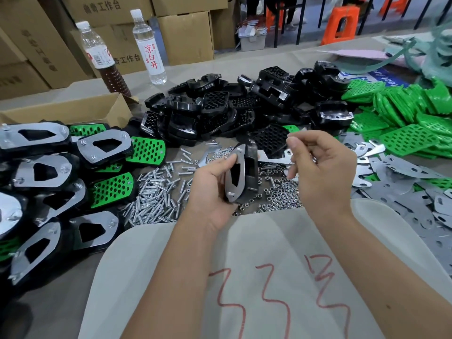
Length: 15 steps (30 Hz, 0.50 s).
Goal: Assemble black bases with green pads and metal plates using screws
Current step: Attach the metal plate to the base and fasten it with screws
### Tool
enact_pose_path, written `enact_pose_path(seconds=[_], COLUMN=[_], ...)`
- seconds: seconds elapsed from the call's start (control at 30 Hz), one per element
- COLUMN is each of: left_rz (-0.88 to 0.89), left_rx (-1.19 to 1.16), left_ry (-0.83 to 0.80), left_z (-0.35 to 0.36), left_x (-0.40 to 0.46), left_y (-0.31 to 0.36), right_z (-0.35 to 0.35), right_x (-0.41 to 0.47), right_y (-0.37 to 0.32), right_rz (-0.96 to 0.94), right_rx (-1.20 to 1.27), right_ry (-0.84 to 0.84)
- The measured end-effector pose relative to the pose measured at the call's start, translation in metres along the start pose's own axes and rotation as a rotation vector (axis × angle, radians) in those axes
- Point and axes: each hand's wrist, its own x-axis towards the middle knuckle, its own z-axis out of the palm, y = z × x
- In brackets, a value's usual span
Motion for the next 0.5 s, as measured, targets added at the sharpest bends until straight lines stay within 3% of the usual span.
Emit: enact_pose_path(seconds=[0.23, 0.5], left_rz=[-0.079, 0.205], left_rx=[-0.057, 0.384], left_ry=[-0.001, 0.178], left_z=[-0.001, 0.006], left_x=[0.002, 0.003], left_y=[-0.001, -0.011], right_z=[0.003, 0.005], right_x=[-0.003, -0.005], right_y=[0.003, 0.004], right_rz=[0.079, 0.099], right_rx=[0.074, 0.074], right_ry=[-0.125, -0.177])
